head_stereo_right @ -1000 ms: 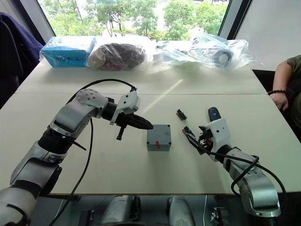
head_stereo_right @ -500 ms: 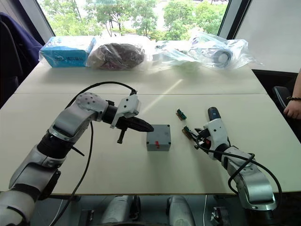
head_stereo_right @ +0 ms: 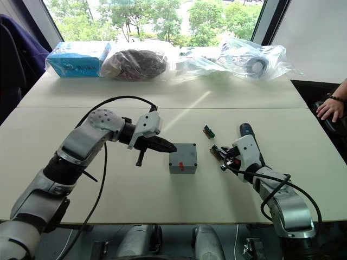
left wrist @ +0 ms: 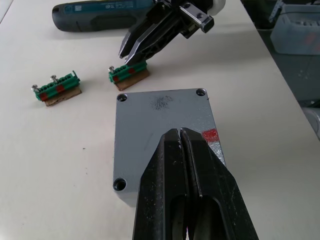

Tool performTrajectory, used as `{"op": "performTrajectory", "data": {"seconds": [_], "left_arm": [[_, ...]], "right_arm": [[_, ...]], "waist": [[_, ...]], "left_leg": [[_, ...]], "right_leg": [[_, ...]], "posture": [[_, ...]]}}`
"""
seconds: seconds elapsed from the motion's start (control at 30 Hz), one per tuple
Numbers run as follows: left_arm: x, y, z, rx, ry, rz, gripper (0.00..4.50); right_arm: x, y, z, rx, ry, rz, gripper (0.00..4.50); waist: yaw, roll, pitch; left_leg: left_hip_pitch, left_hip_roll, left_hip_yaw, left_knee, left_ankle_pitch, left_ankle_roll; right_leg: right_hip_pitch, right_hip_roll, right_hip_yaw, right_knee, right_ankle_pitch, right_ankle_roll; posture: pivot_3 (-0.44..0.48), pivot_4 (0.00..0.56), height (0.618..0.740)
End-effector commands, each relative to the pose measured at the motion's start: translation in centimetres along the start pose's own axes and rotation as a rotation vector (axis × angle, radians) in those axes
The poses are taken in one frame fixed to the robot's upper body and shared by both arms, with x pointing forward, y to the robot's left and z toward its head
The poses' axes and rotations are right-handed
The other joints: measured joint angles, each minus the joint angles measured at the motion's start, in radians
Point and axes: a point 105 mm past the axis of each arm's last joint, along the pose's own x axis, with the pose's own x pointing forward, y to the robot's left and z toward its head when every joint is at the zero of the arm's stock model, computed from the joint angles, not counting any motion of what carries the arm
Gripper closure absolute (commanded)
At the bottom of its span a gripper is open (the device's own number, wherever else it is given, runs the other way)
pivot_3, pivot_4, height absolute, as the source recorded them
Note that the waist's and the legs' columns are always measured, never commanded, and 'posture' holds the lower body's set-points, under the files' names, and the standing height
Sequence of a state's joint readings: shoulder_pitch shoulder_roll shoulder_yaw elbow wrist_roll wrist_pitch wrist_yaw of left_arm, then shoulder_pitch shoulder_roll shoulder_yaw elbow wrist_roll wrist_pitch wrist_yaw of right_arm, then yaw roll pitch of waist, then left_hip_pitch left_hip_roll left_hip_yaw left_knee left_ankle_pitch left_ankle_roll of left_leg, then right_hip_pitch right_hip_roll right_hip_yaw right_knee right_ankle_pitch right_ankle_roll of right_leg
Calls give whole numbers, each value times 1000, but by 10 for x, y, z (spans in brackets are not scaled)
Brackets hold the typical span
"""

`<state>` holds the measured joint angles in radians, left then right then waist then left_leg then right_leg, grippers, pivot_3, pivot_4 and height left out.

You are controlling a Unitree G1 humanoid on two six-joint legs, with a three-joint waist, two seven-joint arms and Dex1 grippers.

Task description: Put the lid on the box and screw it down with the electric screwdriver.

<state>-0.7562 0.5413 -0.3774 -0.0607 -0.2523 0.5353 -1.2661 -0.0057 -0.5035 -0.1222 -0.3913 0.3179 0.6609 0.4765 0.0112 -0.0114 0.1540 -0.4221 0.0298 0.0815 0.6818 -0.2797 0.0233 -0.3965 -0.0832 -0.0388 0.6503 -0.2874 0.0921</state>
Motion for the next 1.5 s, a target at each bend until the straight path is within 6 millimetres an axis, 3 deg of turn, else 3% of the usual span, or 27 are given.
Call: {"op": "performTrajectory", "data": {"seconds": [0.03,0.3,0.57,0.63,0.77,1.1,1.5], "left_arm": [[-3,1,10,34,-24,11,4500],[-7,5,8,19,-25,30,4500],[-20,23,7,-64,-79,108,4500],[-28,27,7,-88,-95,135,4500],[-43,20,1,-141,-79,129,4500],[-48,8,-5,-164,-55,136,4500],[-43,6,-7,-157,-48,143,4500]], "right_arm": [[0,1,11,-25,-43,1,4481],[-4,3,19,-18,-77,11,4481],[-19,-1,52,-22,-183,-10,4481],[-21,6,66,-45,-228,17,4481],[-13,49,94,-76,-302,215,4481],[8,61,79,-119,-239,263,4481],[9,55,65,-127,-192,258,4481]], "waist": [[0,0,0],[0,0,0],[1,0,0],[0,0,0],[-11,1,1],[1,1,1],[-1,1,1]], "left_leg": [[0,0,0,0,0,0],[0,0,0,0,0,0],[0,0,0,0,0,0],[0,0,0,0,0,0],[0,1,0,0,0,0],[-1,0,0,1,0,0],[-1,1,0,1,0,0]], "right_leg": [[0,0,0,0,0,0],[0,0,0,0,0,0],[0,0,0,0,0,0],[0,0,0,0,0,0],[-1,0,0,1,0,0],[-1,0,0,1,0,0],[-1,1,0,1,0,0]], "posture": [[0,150,740],[0,150,740],[0,150,740],[0,150,740],[0,150,740],[0,150,740],[0,150,740]]}}
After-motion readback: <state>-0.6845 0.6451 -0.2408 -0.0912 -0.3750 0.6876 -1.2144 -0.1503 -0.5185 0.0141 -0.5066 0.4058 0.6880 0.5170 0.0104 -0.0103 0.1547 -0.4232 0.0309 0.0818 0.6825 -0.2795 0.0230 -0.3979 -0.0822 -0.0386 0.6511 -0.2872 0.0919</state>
